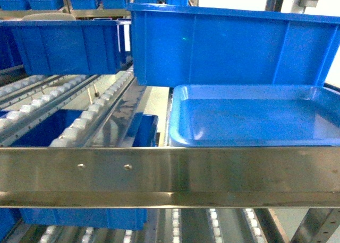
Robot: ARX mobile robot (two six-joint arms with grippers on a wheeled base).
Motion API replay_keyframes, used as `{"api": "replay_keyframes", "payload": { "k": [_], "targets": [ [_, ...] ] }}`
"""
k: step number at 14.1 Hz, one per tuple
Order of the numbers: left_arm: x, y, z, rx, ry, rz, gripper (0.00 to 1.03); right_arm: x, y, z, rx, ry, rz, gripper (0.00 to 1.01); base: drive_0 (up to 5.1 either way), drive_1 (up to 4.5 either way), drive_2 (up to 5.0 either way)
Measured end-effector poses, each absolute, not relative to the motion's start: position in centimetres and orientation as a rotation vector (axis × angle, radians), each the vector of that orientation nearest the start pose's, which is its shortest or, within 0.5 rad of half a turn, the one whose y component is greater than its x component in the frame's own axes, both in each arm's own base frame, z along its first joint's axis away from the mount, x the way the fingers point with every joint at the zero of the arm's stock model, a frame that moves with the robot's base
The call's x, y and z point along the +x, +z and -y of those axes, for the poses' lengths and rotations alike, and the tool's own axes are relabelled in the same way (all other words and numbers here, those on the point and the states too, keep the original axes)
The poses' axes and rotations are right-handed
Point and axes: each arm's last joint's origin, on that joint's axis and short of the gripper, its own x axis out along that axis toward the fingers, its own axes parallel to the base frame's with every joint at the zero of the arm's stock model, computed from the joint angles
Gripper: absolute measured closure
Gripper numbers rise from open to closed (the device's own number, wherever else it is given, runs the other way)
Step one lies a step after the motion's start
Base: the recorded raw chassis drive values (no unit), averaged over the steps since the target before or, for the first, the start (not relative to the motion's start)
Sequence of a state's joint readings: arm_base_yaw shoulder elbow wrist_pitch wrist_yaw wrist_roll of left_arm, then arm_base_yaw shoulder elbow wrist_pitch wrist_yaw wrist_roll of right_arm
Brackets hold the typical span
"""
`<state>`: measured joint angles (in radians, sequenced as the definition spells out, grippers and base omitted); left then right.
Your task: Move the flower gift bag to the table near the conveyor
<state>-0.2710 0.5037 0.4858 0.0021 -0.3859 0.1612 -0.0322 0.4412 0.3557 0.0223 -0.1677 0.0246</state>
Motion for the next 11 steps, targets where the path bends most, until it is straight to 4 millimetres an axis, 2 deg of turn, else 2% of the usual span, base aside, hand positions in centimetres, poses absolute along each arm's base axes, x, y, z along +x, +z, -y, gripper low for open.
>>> {"api": "replay_keyframes", "payload": {
  "k": [2,11],
  "targets": [
    [12.75,28.49,2.40,0.166,0.116,-0.025,1.01,12.61,24.95,-0.08,0.030,0.135,-0.060,0.99,0.0,0.00,0.0],
    [12.74,28.51,2.40,0.166,0.116,-0.024,1.01,12.60,24.95,-0.08,0.030,0.135,-0.060,0.99,-4.7,0.86,3.9]
  ]
}}
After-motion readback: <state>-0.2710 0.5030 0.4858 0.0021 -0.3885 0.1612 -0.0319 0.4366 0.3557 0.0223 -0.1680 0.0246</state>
